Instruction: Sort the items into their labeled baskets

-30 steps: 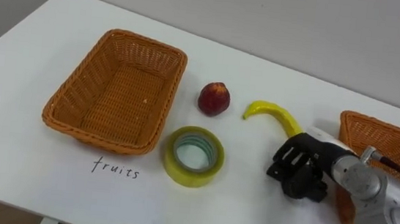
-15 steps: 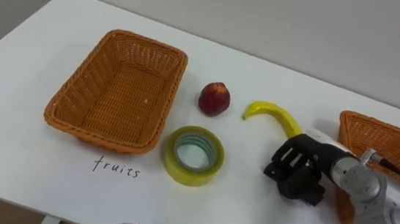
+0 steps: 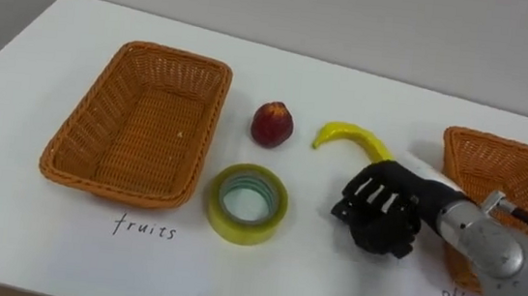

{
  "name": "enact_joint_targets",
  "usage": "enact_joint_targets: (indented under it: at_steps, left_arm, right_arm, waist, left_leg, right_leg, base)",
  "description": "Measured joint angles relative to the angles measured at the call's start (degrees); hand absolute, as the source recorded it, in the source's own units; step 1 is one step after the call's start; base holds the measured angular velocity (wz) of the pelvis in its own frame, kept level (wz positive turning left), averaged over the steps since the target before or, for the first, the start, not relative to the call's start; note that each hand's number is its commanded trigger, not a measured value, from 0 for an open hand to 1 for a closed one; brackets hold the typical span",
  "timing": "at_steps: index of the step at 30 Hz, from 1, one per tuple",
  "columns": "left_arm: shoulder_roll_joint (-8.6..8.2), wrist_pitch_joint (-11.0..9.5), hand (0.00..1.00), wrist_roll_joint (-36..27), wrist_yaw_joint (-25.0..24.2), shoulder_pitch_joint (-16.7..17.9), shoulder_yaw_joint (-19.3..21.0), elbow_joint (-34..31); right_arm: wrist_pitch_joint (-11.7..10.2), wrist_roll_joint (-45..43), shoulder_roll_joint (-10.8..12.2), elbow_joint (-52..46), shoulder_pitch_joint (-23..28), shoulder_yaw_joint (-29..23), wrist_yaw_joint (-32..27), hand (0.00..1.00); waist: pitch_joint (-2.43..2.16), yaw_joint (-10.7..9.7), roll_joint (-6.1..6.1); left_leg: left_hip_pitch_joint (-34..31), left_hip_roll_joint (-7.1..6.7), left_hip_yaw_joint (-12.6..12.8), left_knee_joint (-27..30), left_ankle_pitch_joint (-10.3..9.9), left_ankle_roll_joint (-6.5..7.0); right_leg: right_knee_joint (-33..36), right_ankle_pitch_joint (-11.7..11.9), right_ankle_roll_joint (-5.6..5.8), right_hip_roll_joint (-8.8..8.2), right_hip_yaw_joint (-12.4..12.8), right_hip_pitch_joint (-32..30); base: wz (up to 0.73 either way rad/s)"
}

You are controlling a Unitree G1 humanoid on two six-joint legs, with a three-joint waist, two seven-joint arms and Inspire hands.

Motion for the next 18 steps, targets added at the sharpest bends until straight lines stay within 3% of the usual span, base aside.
enact_joint_targets:
  at_steps: [2, 6, 9, 14, 18]
  left_arm:
    - [-0.07, -0.48, 0.0, -0.01, -0.05, 0.12, 0.54, 0.21]
    - [-0.15, -1.45, 0.0, 0.03, -0.72, 0.96, 2.35, 0.96]
    - [-0.15, -2.0, 0.0, 0.01, -0.92, 1.93, 2.69, 0.97]
    - [-0.66, -2.0, 0.0, 0.04, -1.38, 2.23, 2.66, 0.97]
    - [-0.72, -2.2, 0.0, 0.14, -2.19, 2.18, 2.69, 0.97]
  right_arm:
    - [-0.74, 2.44, 0.0, -1.02, -0.01, -1.75, -0.22, 1.0]
    - [-3.44, 7.28, 0.04, -4.49, -0.02, -6.5, -3.14, 1.0]
    - [-3.93, 8.82, 0.05, -4.6, -0.02, -8.68, -6.46, 1.0]
    - [-4.63, 8.72, 0.08, -4.72, -0.02, -9.72, -9.97, 1.0]
    - [-5.96, 8.37, 0.08, -4.85, -0.03, -10.29, -12.95, 1.0]
  waist:
    - [-0.18, -0.22, -0.44]
    - [0.03, -0.69, -0.56]
    - [0.12, -0.84, -0.44]
    - [0.56, -0.85, 0.22]
    - [0.56, -0.89, 0.31]
  left_leg:
    - [0.11, 0.1, 0.01, 0.0, 0.0, 0.01]
    - [0.69, 0.25, 0.36, -0.55, 0.0, 0.08]
    - [0.88, 0.25, 0.47, -0.51, 0.01, 0.08]
    - [0.78, 0.24, 0.49, -0.46, 0.03, 0.1]
    - [0.68, 0.25, 0.61, -0.56, 0.04, 0.09]
  right_leg:
    - [0.03, 0.0, 0.0, 0.0, 0.15, 0.08]
    - [0.07, 0.09, 0.09, -0.02, 0.31, 0.46]
    - [0.07, 0.15, 0.07, -0.01, 0.3, 0.67]
    - [0.1, 0.24, 0.07, -0.02, 0.26, 0.54]
    - [0.09, 0.24, 0.07, 0.03, 0.25, 0.35]
  base:
    - [0.0]
    - [-0.04]
    - [-0.01]
    - [0.0]
    - [0.0]
